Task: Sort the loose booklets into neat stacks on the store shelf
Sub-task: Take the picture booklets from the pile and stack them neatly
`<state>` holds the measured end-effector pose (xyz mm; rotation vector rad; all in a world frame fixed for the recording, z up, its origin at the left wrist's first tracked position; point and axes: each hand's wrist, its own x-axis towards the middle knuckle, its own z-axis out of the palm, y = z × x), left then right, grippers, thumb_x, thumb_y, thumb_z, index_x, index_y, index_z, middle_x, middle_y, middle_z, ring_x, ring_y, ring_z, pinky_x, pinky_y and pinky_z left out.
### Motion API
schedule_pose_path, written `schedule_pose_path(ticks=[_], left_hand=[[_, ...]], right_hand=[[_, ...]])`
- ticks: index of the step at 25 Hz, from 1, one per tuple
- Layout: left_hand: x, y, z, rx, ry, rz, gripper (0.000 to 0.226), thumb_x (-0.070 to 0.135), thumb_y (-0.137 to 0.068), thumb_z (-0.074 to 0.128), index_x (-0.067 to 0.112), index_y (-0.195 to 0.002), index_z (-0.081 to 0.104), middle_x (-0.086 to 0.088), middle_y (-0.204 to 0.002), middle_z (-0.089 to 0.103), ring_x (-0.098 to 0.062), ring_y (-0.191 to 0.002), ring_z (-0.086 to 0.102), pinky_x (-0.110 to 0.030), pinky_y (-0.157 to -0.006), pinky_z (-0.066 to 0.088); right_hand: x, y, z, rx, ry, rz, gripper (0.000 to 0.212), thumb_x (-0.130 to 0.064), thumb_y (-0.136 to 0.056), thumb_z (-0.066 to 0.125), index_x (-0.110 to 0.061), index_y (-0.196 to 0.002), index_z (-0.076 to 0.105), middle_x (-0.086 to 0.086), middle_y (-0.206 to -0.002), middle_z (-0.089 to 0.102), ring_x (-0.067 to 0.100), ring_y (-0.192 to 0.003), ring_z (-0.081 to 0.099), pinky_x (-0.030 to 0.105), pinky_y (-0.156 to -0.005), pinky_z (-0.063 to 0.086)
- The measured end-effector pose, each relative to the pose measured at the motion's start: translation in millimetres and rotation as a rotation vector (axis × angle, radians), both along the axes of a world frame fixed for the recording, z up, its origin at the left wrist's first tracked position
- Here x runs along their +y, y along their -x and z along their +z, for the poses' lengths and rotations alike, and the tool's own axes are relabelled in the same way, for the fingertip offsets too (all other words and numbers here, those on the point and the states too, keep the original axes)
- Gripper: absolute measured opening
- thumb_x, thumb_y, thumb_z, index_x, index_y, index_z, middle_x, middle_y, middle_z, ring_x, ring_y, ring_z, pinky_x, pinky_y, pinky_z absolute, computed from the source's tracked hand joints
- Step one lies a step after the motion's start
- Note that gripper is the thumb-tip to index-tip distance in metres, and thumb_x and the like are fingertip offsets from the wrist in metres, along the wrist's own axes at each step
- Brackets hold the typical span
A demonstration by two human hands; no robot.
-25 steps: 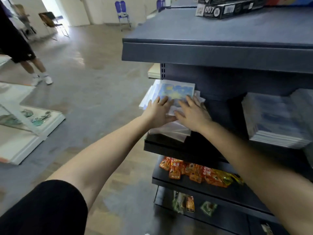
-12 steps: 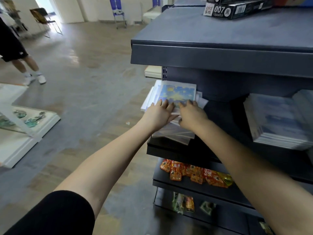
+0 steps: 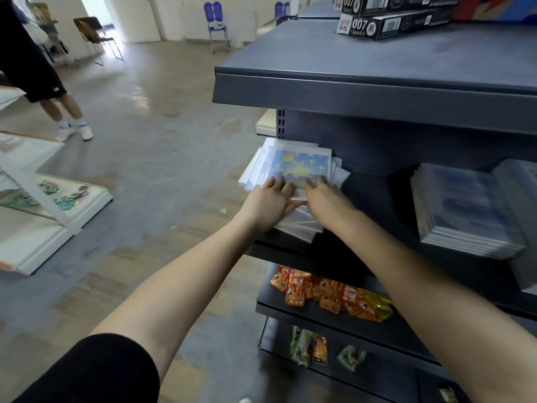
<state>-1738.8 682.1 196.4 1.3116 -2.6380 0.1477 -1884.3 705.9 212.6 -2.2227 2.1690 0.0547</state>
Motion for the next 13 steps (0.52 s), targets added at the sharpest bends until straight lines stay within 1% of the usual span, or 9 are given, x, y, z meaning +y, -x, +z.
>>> schedule_pose_path(ticks=[2, 4, 6, 9, 11, 13], left_hand=[[9.1, -3.1, 0.1, 0.103, 0.024, -0.03, 0.075, 0.059, -0.083, 0.022, 0.001, -0.111, 0.061, -0.019, -0.109, 0.063, -0.038, -0.108, 0.055, -0.042, -0.086, 0.049], [18.6, -6.1, -0.1, 0.159, 0.039, -0.038, 0.064, 0.054, -0.083, 0.035, 0.002, -0.106, 0.065, -0.019, -0.107, 0.066, -0.041, -0.102, 0.059, -0.041, -0.086, 0.05], [30.2, -6.5, -2.7, 0.158, -0.011, -0.046, 0.062, 0.051, -0.083, 0.039, 0.002, -0.11, 0.064, -0.021, -0.113, 0.063, -0.043, -0.107, 0.056, -0.044, -0.092, 0.048], [49.7, 2.7, 2.9, 0.186, -0.035, -0.029, 0.06, 0.051, -0.085, 0.045, 0.004, -0.118, 0.061, -0.02, -0.122, 0.059, -0.041, -0.117, 0.05, -0.041, -0.101, 0.041], [64.4, 14.2, 9.6, 0.244, -0.041, -0.019, 0.056, 0.048, -0.083, 0.05, 0.004, -0.115, 0.063, -0.019, -0.118, 0.062, -0.039, -0.112, 0.055, -0.034, -0.099, 0.037], [76.0, 24.7, 12.7, 0.294, 0.003, -0.028, 0.052, 0.045, -0.08, 0.054, 0.003, -0.109, 0.066, -0.019, -0.11, 0.066, -0.038, -0.104, 0.061, -0.032, -0.094, 0.041]], right_hand=[[8.0, 5.7, -3.6, -0.007, 0.041, 0.025, 0.051, -0.014, -0.098, 0.038, -0.01, -0.146, 0.021, 0.029, -0.146, 0.022, 0.044, -0.122, 0.042, 0.044, -0.1, 0.039], [18.7, 11.5, -7.1, -0.027, 0.08, 0.046, 0.051, -0.017, -0.099, 0.039, -0.01, -0.146, 0.02, 0.028, -0.146, 0.022, 0.045, -0.124, 0.04, 0.044, -0.101, 0.038], [31.4, 19.5, -11.6, -0.091, 0.079, 0.078, 0.053, -0.016, -0.099, 0.038, -0.014, -0.148, 0.017, 0.026, -0.15, 0.016, 0.043, -0.13, 0.034, 0.041, -0.107, 0.031], [51.6, 36.0, -7.1, -0.298, 0.083, 0.147, 0.054, -0.012, -0.097, 0.04, -0.024, -0.147, 0.026, 0.015, -0.155, 0.014, 0.04, -0.136, 0.024, 0.04, -0.113, 0.024], [65.1, 48.9, -1.7, -0.372, 0.138, 0.192, 0.052, -0.012, -0.096, 0.043, -0.028, -0.145, 0.033, 0.012, -0.155, 0.019, 0.039, -0.134, 0.025, 0.04, -0.113, 0.025], [77.4, 60.8, 3.1, -0.409, 0.169, 0.224, 0.049, -0.018, -0.096, 0.047, -0.027, -0.143, 0.037, 0.01, -0.155, 0.022, 0.038, -0.134, 0.027, 0.041, -0.112, 0.025]])
